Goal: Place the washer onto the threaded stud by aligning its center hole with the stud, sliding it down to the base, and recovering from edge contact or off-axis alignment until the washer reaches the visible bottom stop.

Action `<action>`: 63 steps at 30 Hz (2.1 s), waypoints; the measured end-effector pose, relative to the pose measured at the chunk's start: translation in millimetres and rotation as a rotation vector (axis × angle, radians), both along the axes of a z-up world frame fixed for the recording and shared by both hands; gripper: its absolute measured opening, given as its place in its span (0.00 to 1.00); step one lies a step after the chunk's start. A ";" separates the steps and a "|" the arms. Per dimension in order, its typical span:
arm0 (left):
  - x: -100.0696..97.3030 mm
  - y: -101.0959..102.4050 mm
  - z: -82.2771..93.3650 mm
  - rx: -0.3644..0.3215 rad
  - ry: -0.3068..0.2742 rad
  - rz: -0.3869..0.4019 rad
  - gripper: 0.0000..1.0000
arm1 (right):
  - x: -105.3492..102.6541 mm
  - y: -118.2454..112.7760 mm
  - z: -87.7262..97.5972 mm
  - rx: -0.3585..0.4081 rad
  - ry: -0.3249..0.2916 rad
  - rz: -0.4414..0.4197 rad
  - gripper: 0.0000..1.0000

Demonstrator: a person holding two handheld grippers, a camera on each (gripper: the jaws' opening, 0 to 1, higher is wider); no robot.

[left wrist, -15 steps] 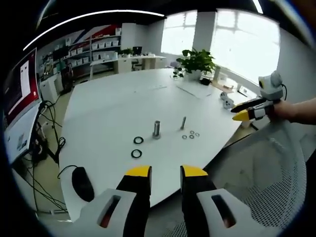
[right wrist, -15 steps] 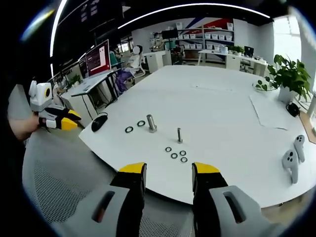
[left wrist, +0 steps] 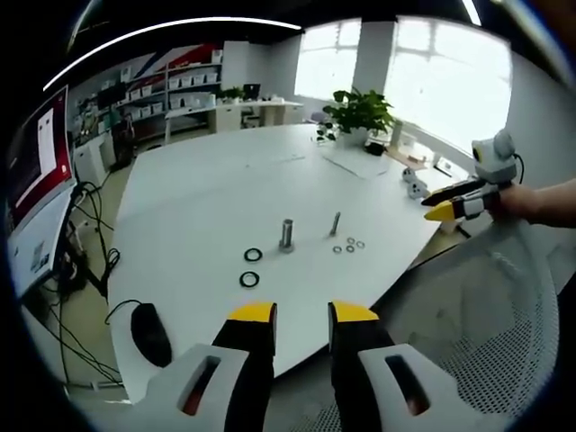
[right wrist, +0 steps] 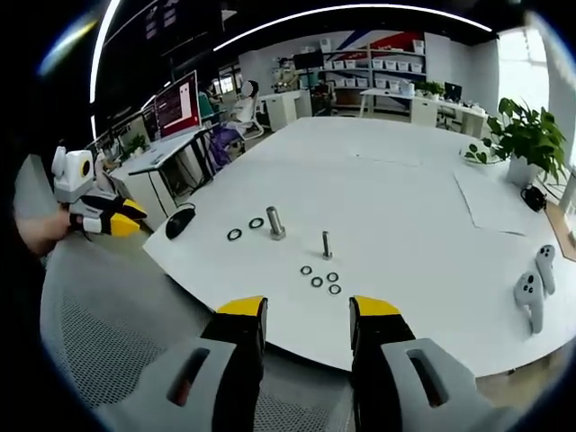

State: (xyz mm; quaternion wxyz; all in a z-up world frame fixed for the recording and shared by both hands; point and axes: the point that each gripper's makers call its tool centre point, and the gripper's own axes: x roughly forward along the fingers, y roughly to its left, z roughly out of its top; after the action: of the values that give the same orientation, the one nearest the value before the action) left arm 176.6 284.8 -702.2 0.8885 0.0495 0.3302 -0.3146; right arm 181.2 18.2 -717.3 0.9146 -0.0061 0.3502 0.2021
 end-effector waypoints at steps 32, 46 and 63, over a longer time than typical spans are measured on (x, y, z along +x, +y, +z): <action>-0.8 1.6 -3.6 0.014 0.015 -0.004 0.19 | -2.3 -0.9 -5.2 -0.026 0.021 0.011 0.39; -1.6 2.2 -6.3 0.027 0.023 -0.007 0.19 | -3.3 -1.6 -7.7 -0.035 0.032 0.016 0.38; -2.6 1.4 -7.8 0.030 0.030 -0.017 0.18 | -3.0 -3.6 -8.1 -0.041 0.033 0.008 0.38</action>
State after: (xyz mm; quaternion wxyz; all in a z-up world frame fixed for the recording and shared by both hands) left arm 174.1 286.2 -710.0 0.8800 0.0609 0.3476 -0.3180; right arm 178.2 14.6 -725.4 0.9076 -0.0229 0.3692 0.1987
